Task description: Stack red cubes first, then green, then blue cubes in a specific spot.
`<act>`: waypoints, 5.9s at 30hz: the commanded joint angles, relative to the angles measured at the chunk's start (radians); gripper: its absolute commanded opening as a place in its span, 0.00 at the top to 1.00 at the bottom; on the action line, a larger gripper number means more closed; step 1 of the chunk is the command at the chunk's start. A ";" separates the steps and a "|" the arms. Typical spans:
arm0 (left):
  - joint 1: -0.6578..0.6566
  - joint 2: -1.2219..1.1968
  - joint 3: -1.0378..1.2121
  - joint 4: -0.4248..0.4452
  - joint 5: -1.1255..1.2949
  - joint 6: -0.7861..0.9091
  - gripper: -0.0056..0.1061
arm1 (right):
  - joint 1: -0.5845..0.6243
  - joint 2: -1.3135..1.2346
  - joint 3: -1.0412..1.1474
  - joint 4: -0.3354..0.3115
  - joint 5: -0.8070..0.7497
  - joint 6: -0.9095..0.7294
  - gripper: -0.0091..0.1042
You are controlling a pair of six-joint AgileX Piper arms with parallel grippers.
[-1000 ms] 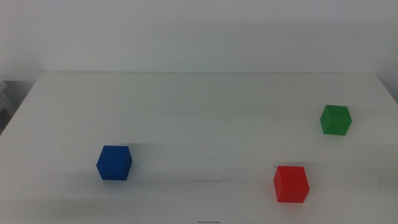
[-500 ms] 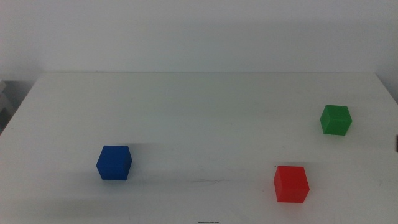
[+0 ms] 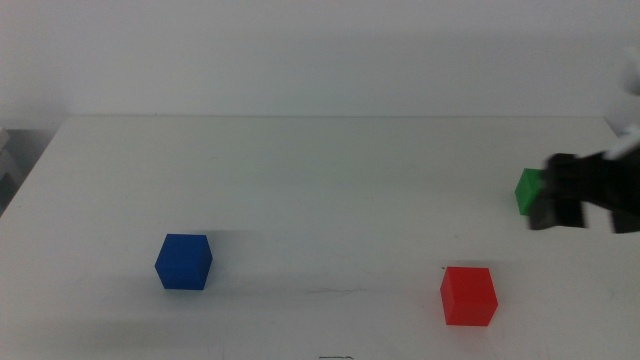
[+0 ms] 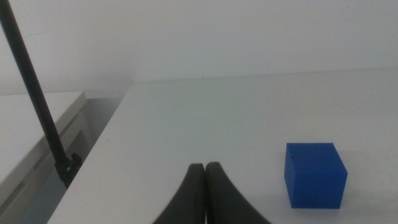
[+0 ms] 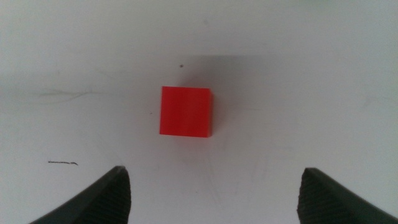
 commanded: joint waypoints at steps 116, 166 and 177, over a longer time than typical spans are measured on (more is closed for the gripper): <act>-0.002 -0.020 -0.003 -0.008 -0.084 -0.001 0.96 | 0.275 0.969 -0.756 0.017 0.015 0.230 0.82; -0.002 -0.020 -0.003 -0.008 -0.084 -0.001 0.96 | -0.360 0.681 -0.756 -0.063 0.159 -0.175 0.20; -0.002 -0.020 -0.003 -0.008 -0.084 -0.001 0.96 | -0.406 0.778 -0.756 -0.057 0.151 -0.186 0.20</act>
